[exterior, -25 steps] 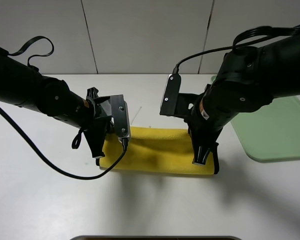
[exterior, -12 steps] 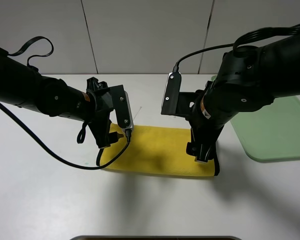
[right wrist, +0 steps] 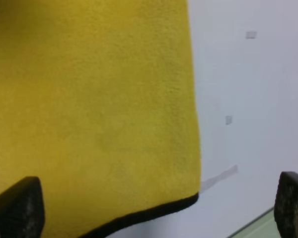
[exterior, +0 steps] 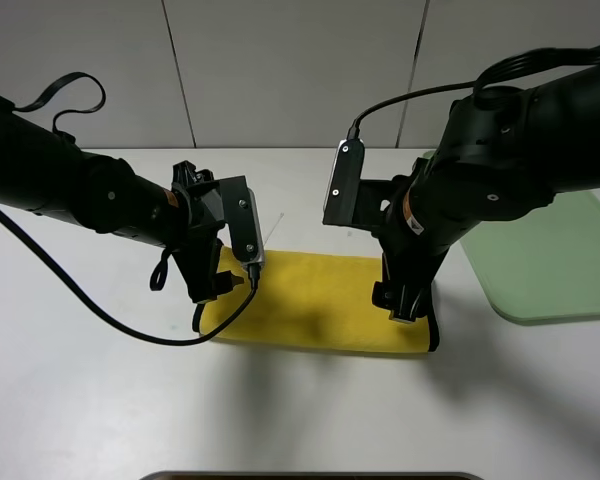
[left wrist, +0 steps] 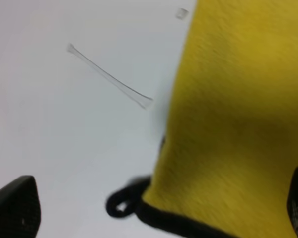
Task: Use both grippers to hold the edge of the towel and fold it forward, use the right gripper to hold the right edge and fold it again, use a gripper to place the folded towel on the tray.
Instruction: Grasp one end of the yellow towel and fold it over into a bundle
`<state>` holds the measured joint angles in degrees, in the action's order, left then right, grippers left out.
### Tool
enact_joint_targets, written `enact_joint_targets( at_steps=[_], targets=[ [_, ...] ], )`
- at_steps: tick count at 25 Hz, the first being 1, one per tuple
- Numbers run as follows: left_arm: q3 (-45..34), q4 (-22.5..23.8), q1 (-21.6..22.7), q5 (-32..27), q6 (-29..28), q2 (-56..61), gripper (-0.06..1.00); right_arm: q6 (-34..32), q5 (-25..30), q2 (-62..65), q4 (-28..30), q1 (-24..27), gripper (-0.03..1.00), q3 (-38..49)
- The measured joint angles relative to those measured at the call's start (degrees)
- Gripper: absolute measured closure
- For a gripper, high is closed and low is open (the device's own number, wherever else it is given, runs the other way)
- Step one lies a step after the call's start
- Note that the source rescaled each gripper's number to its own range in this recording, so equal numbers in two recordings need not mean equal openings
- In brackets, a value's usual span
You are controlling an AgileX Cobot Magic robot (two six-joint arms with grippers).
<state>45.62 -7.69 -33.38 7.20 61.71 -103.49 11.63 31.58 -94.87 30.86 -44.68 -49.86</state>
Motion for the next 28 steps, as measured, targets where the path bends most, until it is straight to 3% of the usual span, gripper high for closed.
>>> enact_joint_targets(
  at_steps=[3,6,12,19,23,28],
  targets=[
    [0.0,-1.6,0.0,-7.9,-0.5,3.6,-0.06,-1.4,0.2,1.3,-0.7,0.0,-0.03,0.0],
    [0.0,-3.4,0.0,-16.9,-4.7,8.7,-0.06,-3.2,0.2,2.8,-2.8,0.0,-0.03,0.0],
    [0.0,-3.7,0.0,-31.7,-23.3,20.9,-0.06,-4.1,0.4,6.2,-9.9,0.0,-0.03,0.0],
    [0.0,-2.8,0.0,-41.2,-40.5,35.4,-0.06,-4.2,2.2,7.9,-17.2,0.0,-0.03,0.0],
    [-0.7,-2.5,0.0,-46.6,-45.7,44.9,-0.06,-4.3,3.3,8.1,-20.3,0.0,-0.03,0.0],
    [-5.3,-1.2,0.0,-48.4,-51.6,58.7,-0.06,-4.3,3.3,8.1,-23.0,0.0,-0.03,0.0]
  ],
)
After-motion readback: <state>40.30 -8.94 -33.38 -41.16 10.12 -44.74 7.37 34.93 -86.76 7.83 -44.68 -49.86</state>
